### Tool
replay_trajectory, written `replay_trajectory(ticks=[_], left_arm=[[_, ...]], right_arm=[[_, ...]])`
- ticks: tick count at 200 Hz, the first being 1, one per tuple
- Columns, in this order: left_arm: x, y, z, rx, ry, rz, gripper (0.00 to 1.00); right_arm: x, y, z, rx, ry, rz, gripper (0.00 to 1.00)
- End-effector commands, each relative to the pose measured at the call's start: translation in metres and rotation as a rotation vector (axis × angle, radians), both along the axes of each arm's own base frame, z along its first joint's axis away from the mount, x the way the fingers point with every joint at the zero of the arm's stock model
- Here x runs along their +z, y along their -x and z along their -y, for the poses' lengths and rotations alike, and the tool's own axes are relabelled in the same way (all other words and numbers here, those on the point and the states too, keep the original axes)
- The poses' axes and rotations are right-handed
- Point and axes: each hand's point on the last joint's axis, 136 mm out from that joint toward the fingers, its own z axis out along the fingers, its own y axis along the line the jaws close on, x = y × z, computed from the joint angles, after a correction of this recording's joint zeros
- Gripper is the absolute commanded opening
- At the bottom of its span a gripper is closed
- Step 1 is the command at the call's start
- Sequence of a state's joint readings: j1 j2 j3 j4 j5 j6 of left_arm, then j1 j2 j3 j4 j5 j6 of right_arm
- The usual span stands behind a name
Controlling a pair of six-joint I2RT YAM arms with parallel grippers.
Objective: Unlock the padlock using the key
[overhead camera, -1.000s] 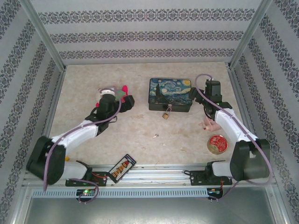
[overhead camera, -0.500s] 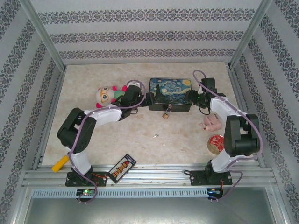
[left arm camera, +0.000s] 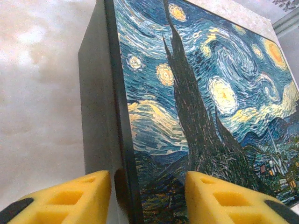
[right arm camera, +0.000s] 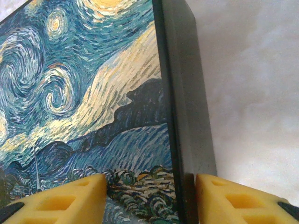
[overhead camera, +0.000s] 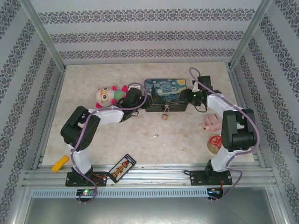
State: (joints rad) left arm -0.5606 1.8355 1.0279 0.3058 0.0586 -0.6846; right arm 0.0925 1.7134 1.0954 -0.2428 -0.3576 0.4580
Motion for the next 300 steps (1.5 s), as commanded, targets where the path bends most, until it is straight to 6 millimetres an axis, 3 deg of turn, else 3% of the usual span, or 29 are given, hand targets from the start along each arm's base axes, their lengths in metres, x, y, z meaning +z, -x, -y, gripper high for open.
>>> replay_trajectory(ticks=[1, 43, 83, 144, 192, 240, 280, 300], left_arm=[[-0.017, 0.028, -0.018, 0.051, -0.044, -0.051, 0.42], [-0.017, 0.070, -0.050, 0.146, -0.099, -0.057, 0.40], [-0.011, 0.091, -0.063, 0.210, -0.074, -0.040, 0.42], [-0.015, 0.074, -0.041, 0.179, -0.041, -0.027, 0.43], [-0.011, 0.064, -0.040, 0.203, -0.047, -0.009, 0.45], [-0.006, 0.059, -0.048, 0.232, -0.075, 0.014, 0.53], [0.009, 0.062, -0.053, 0.239, -0.073, 0.039, 0.68], [0.020, 0.063, -0.059, 0.248, -0.077, 0.057, 0.80]], right_arm=[[-0.004, 0.018, -0.043, 0.122, -0.079, -0.056, 0.51], [-0.007, 0.038, -0.085, 0.234, -0.076, -0.084, 0.50], [-0.007, 0.048, -0.107, 0.274, -0.080, -0.096, 0.50], [-0.013, 0.033, -0.109, 0.263, -0.062, -0.113, 0.50], [-0.015, 0.011, -0.112, 0.258, -0.055, -0.108, 0.52], [-0.004, 0.007, -0.103, 0.255, -0.018, -0.089, 0.59], [0.027, 0.013, -0.064, 0.217, 0.156, -0.030, 0.68], [0.043, 0.025, -0.042, 0.185, 0.252, -0.010, 0.69]])
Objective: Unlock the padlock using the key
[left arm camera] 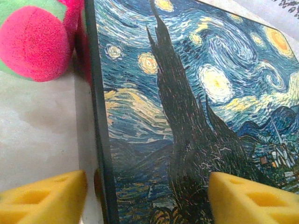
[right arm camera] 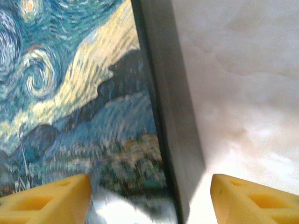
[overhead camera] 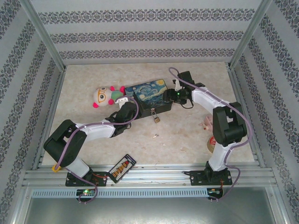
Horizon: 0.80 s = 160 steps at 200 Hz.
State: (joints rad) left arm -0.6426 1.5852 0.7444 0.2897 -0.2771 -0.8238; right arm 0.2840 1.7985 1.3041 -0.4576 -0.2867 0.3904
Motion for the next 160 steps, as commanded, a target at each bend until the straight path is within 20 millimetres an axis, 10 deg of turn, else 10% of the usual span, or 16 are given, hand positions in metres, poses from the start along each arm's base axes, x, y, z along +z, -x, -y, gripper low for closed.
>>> replay_trajectory(ticks=[1, 33, 95, 160], left_arm=[[0.022, 0.006, 0.003, -0.024, -0.002, 0.031, 0.81], [0.043, 0.012, -0.009, -0.007, -0.022, 0.062, 1.00], [0.069, 0.034, -0.056, 0.108, -0.087, 0.129, 0.99], [0.073, 0.057, -0.091, 0.184, -0.119, 0.173, 0.99]], right_arm=[[0.032, 0.017, 0.030, -0.014, 0.141, 0.056, 0.69], [0.034, 0.059, 0.041, 0.015, 0.279, 0.050, 0.60], [-0.002, 0.167, 0.002, 0.274, 0.507, -0.042, 0.50], [-0.035, 0.213, -0.056, 0.526, 0.513, -0.105, 0.42]])
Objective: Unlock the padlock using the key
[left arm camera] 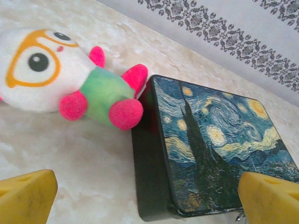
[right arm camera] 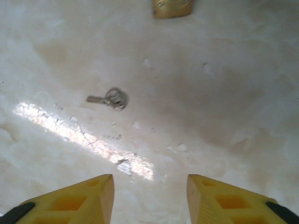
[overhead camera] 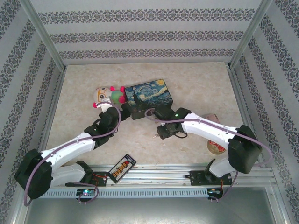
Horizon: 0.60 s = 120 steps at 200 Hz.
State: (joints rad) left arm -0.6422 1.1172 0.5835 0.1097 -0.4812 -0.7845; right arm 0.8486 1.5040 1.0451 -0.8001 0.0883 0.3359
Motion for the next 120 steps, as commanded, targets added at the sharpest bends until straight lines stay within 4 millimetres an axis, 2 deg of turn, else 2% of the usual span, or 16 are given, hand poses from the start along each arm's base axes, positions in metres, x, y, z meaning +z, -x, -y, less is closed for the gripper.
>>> replay_trajectory(ticks=[1, 35, 76, 120], left_arm=[[-0.003, 0.010, -0.016, 0.039, -0.071, -0.003, 0.99], [-0.002, 0.020, -0.030, 0.075, -0.050, 0.016, 0.99], [-0.005, 0.031, -0.040, 0.089, -0.029, 0.033, 0.99], [-0.005, 0.035, -0.043, 0.100, -0.020, 0.035, 0.99]], right_arm=[[-0.018, 0.011, -0.010, 0.053, 0.050, -0.055, 0.42], [-0.035, 0.008, -0.027, 0.088, 0.056, -0.078, 0.38], [-0.041, -0.003, -0.044, 0.116, 0.048, -0.077, 0.38], [-0.050, -0.014, -0.053, 0.136, 0.066, -0.079, 0.35]])
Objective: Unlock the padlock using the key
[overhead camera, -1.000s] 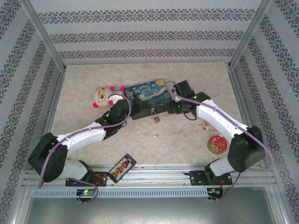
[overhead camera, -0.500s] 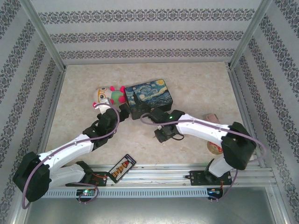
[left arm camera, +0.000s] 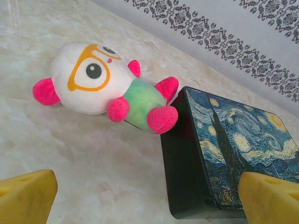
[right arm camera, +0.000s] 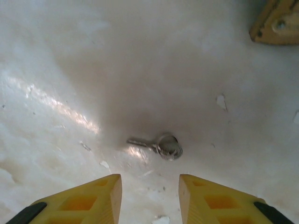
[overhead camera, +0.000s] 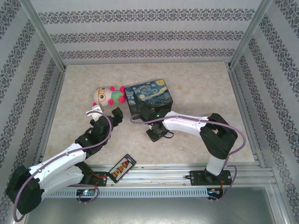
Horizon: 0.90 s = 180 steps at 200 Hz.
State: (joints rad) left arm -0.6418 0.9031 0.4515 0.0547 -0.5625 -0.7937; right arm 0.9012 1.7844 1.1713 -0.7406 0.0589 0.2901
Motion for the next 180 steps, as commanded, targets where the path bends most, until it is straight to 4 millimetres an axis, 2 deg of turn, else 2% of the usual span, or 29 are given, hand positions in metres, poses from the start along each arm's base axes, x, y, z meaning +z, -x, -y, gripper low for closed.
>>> replay_trajectory(ticks=[1, 45, 115, 180], left_arm=[[-0.004, 0.004, -0.006, 0.024, -0.012, -0.011, 0.99], [-0.006, 0.004, -0.003, 0.015, -0.006, -0.015, 0.99], [-0.008, 0.004, -0.003, 0.012, -0.005, -0.019, 0.99], [-0.007, 0.004, -0.004, 0.016, -0.010, -0.020, 0.99]], right_arm=[[-0.003, -0.005, -0.008, 0.032, 0.003, 0.000, 0.35], [-0.011, -0.014, -0.007, 0.018, 0.014, -0.003, 0.34], [-0.024, -0.016, 0.002, -0.010, 0.023, -0.031, 0.31], [-0.022, -0.014, 0.008, -0.042, 0.001, -0.044, 0.28]])
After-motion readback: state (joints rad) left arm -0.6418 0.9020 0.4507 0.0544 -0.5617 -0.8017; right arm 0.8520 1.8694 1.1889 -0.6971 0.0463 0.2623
